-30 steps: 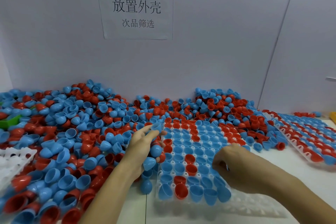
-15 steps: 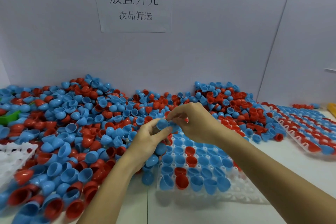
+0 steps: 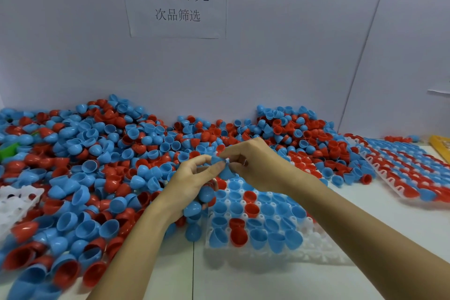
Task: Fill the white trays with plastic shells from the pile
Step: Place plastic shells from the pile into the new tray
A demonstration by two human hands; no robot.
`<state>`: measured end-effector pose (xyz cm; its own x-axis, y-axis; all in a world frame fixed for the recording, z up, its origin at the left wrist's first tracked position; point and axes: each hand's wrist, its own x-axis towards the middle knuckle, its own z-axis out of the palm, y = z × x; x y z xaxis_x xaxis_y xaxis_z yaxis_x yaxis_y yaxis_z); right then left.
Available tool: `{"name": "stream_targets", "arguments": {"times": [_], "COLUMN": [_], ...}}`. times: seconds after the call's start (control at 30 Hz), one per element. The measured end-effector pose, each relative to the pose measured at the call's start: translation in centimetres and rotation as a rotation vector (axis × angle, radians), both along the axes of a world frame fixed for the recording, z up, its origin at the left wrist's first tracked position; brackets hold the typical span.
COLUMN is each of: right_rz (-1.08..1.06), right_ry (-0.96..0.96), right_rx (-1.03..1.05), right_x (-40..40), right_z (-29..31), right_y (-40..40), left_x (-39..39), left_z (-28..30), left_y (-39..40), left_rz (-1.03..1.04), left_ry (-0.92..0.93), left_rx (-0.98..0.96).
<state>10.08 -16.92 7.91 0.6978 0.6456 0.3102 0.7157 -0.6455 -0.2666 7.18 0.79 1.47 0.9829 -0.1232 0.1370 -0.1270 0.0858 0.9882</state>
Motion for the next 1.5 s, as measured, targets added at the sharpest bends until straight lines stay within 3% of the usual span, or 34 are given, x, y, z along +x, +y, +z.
{"name": "stream_targets", "arguments": {"times": [0.2,0.6,0.97,1.27,1.5], "right_rz": [-0.106,-0.348,-0.307,-0.333,-0.211], "right_ry": [0.060,0.259,0.207,0.258,0.127], "right_rx": [0.031,-0.306,-0.515,-0.472,-0.162], "right_x": [-1.3,-4.7,-5.5,-5.1,-3.3], "right_z": [0.1,-1.7,-4.0,-2.3,-0.9], "right_y": [-3.7,-13.0,-11.9,-11.8,-5.7], "left_x": [0.4,0.6,1.0,0.9,0.8], "left_z": [-0.2,-0.4,-0.6,-0.2,0.1], "left_y": [-0.1,-0.6,-0.3,-0.7,-0.8], "left_rz": [0.091,0.229,0.269,0.211,0.231], "left_ry": [0.009,0.083,0.146,0.232,0.251], "left_rx": [0.001,-0.047,-0.241,-0.427,-0.547]}}
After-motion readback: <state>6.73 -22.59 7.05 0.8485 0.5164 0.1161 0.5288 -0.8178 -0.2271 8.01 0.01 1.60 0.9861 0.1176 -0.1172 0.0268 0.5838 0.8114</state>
